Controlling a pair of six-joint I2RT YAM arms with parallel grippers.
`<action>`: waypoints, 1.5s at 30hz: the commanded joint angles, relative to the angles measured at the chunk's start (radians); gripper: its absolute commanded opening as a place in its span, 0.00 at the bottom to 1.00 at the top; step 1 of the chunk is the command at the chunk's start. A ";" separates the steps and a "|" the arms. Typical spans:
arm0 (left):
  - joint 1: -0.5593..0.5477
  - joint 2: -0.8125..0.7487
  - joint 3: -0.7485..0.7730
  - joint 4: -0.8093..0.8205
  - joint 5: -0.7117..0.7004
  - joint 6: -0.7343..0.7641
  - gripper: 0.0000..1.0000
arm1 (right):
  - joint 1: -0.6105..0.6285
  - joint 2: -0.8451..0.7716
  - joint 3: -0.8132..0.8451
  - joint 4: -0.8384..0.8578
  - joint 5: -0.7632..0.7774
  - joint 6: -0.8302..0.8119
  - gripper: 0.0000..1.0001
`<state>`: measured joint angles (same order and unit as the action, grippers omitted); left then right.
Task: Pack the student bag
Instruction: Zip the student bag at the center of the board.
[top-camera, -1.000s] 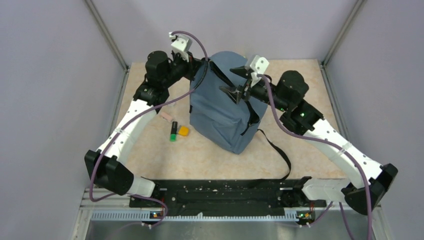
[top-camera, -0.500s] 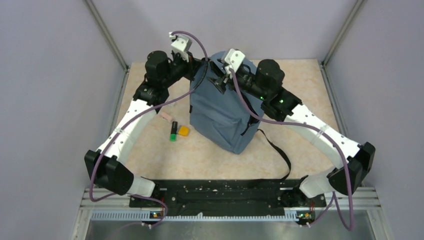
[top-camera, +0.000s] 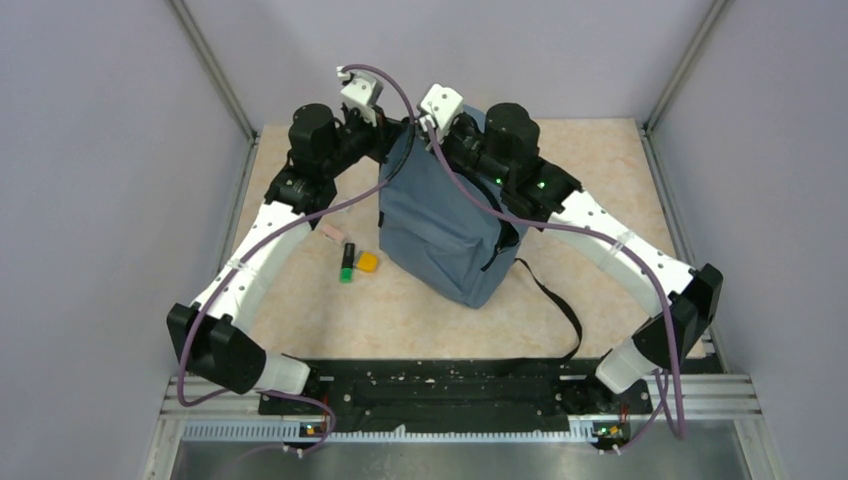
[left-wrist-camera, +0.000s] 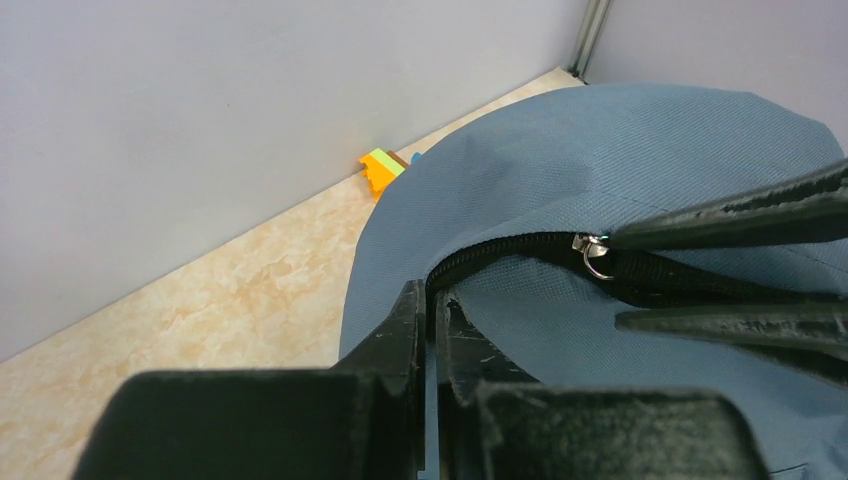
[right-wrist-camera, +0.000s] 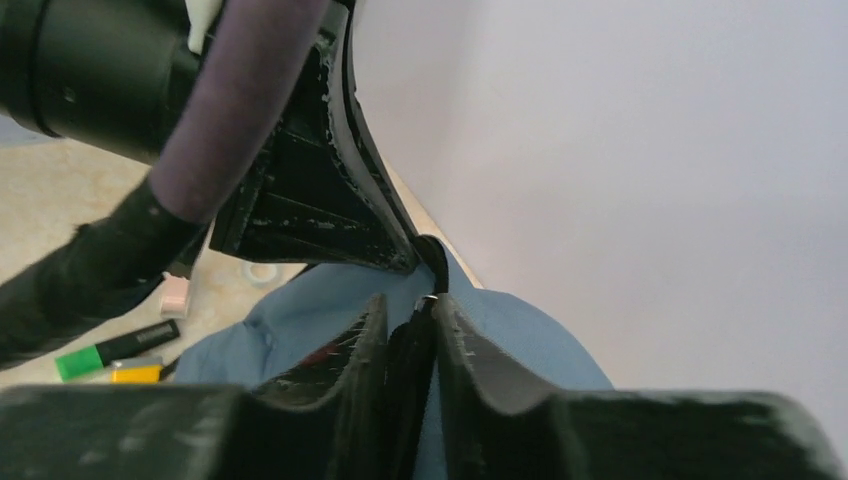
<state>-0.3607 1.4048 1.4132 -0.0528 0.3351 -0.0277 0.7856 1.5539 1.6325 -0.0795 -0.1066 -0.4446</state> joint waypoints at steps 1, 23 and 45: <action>0.005 -0.053 0.000 0.063 0.003 0.007 0.00 | 0.011 0.008 0.072 -0.017 0.047 -0.003 0.13; 0.005 -0.024 0.136 -0.093 0.137 0.226 0.66 | -0.003 -0.071 0.115 -0.066 0.015 0.107 0.00; 0.011 0.088 0.203 -0.115 0.061 0.254 0.00 | -0.016 -0.154 0.020 -0.011 0.127 0.092 0.00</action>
<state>-0.3573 1.5013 1.6176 -0.2657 0.5117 0.2504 0.7692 1.5162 1.6852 -0.1905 -0.0597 -0.3454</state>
